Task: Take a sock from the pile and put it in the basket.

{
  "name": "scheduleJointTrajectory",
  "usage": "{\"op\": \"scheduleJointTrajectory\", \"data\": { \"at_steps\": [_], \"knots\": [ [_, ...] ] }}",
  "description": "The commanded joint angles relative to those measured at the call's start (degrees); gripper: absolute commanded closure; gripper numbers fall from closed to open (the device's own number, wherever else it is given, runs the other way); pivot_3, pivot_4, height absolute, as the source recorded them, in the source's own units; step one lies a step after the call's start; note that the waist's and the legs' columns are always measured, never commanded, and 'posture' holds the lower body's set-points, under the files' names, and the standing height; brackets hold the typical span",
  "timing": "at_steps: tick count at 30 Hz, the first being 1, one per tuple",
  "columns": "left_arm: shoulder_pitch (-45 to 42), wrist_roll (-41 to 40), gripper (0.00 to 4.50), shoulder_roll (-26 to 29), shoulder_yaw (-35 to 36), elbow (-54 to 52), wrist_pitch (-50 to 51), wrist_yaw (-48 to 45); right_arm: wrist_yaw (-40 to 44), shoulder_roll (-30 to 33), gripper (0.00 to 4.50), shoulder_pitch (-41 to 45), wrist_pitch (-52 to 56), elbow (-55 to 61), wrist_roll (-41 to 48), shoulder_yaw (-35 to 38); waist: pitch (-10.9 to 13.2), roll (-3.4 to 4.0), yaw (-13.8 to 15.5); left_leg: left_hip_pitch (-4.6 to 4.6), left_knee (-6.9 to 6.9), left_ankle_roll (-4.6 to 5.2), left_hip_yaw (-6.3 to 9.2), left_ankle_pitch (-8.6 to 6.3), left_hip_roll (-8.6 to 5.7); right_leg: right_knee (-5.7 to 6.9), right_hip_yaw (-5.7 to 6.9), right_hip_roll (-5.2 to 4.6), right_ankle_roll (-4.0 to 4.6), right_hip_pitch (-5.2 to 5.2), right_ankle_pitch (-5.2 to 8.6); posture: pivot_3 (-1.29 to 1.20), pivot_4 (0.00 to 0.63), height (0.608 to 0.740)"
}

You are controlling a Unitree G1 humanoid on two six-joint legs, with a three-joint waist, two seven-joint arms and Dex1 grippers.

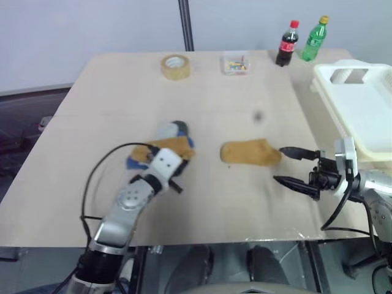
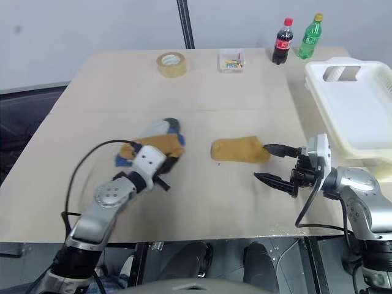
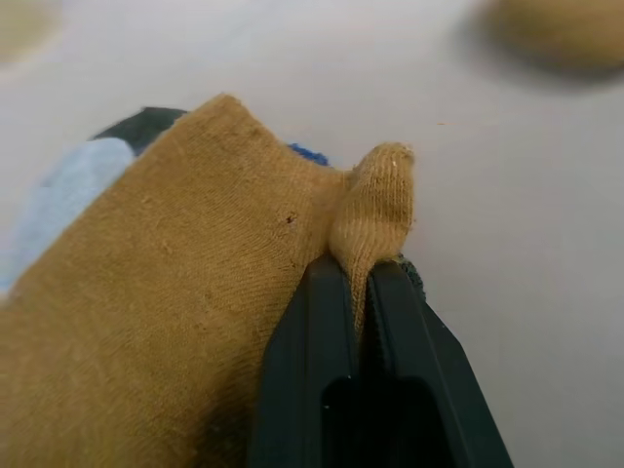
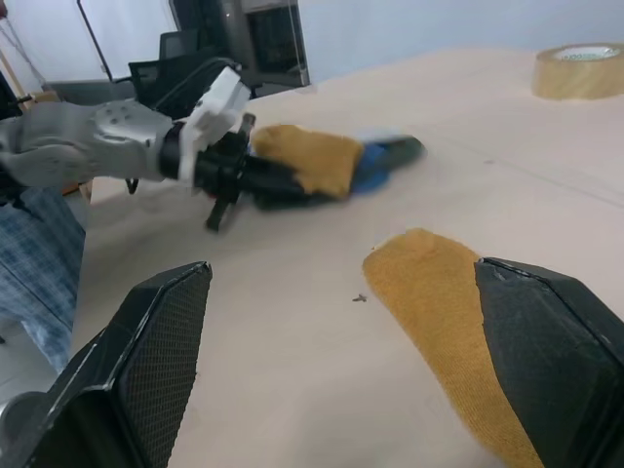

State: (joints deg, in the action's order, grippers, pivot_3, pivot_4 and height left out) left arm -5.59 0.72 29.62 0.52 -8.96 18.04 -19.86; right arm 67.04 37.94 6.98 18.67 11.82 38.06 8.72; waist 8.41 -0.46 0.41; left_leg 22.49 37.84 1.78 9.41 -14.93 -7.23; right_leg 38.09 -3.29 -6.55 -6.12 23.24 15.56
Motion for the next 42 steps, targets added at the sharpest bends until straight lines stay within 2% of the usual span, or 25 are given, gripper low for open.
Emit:
{"op": "scheduleJointTrajectory", "data": {
  "at_steps": [1, 7, 10, 15, 23, 27, 31, 36, 42],
  "knots": [
    [-0.1, 2.3, 4.4, 1.4, 6.9, 5.9, -1.0, 6.0, 0.4, -0.1, 0.0, 1.4, -1.1, 0.6, -0.3, -0.2, 0.0, 0.0, -0.1, 0.0, 0.0, 0.0, 0.0, 0.0, 0.0, 0.0, 0.0, 0.0, 0.0, 0.01, 0.0, 0.0, 0.15, 0.74],
    [-2.0, -0.8, 4.4, 1.3, 9.7, 8.7, -1.7, 4.1, 1.5, -0.1, 0.0, 3.2, -1.7, -1.5, -0.9, -1.0, 0.0, -0.01, 0.3, 0.03, 0.0, 0.0, -0.01, 0.0, -0.05, -0.03, 0.01, -0.08, 0.0, 0.0, 0.0, 0.0, 0.15, 0.74],
    [-2.0, -4.1, 3.5, 0.7, 10.3, 7.5, -1.7, 1.1, 1.9, -0.2, 0.0, 4.0, -2.0, -2.3, -1.3, -1.3, 0.0, -0.01, 0.3, 0.06, 0.0, 0.0, 0.04, 0.0, -0.05, -0.03, 0.05, -0.08, 0.0, 0.01, 0.0, 0.0, 0.15, 0.74],
    [-2.4, -3.4, 1.54, 0.2, 9.1, 6.2, 0.4, 1.4, 2.2, -0.2, 0.0, 4.2, -2.1, -2.5, -1.4, -1.5, 0.0, -0.01, 0.3, 0.08, 0.0, 0.0, 0.05, 0.0, -0.06, -0.05, 0.06, -0.09, 0.0, 0.01, 0.0, 0.0, 0.15, 0.74],
    [-4.4, -1.7, 1.54, -0.2, 8.4, 7.8, -0.4, 2.3, 2.7, -0.7, 0.0, 3.0, -3.2, -3.3, -2.2, -1.6, 0.0, -0.01, 0.4, 0.08, 0.0, 0.0, 0.09, 0.0, -0.07, -0.05, 0.1, -0.09, 0.0, 0.0, 0.0, 0.0, 0.15, 0.74],
    [-4.5, -1.4, 2.58, -0.9, 8.4, 7.7, -1.6, 2.9, 3.0, -1.3, 0.0, 2.2, -4.1, -3.9, -2.5, -1.7, 0.0, -0.01, 0.3, 0.1, 0.0, 0.0, 0.09, 0.0, -0.07, -0.07, 0.1, -0.1, 0.0, 0.01, 0.0, 0.0, 0.15, 0.74],
    [-4.3, -1.3, 4.35, -1.2, 8.4, 7.1, -1.3, 3.1, 2.8, -1.6, 0.0, 1.8, -4.7, -4.2, -2.9, -1.5, 0.0, -0.02, 0.2, 0.13, 0.0, 0.0, 0.1, 0.0, -0.07, -0.06, 0.1, -0.09, 0.0, 0.01, 0.0, 0.0, 0.15, 0.74],
    [-5.5, -1.3, 4.44, -1.4, 7.9, 4.3, 0.2, 3.1, 2.7, -2.2, 0.0, 1.8, -5.1, -4.5, -2.8, -1.1, 0.0, -0.02, 0.3, 0.13, 0.0, 0.0, 0.11, 0.0, -0.07, -0.07, 0.11, -0.1, 0.0, 0.02, 0.0, 0.0, 0.15, 0.74],
    [-9.1, -5.1, 4.44, -3.0, 7.5, -3.9, 7.3, 1.3, 2.9, -2.0, 0.0, 1.7, -5.3, -4.9, -3.0, -0.7, 0.0, -0.03, 0.4, 0.21, 0.06, 0.0, 0.21, 0.0, -0.09, -0.08, 0.21, -0.11, 0.0, 0.02, 0.0, 0.0, 0.15, 0.74]
  ]
}}
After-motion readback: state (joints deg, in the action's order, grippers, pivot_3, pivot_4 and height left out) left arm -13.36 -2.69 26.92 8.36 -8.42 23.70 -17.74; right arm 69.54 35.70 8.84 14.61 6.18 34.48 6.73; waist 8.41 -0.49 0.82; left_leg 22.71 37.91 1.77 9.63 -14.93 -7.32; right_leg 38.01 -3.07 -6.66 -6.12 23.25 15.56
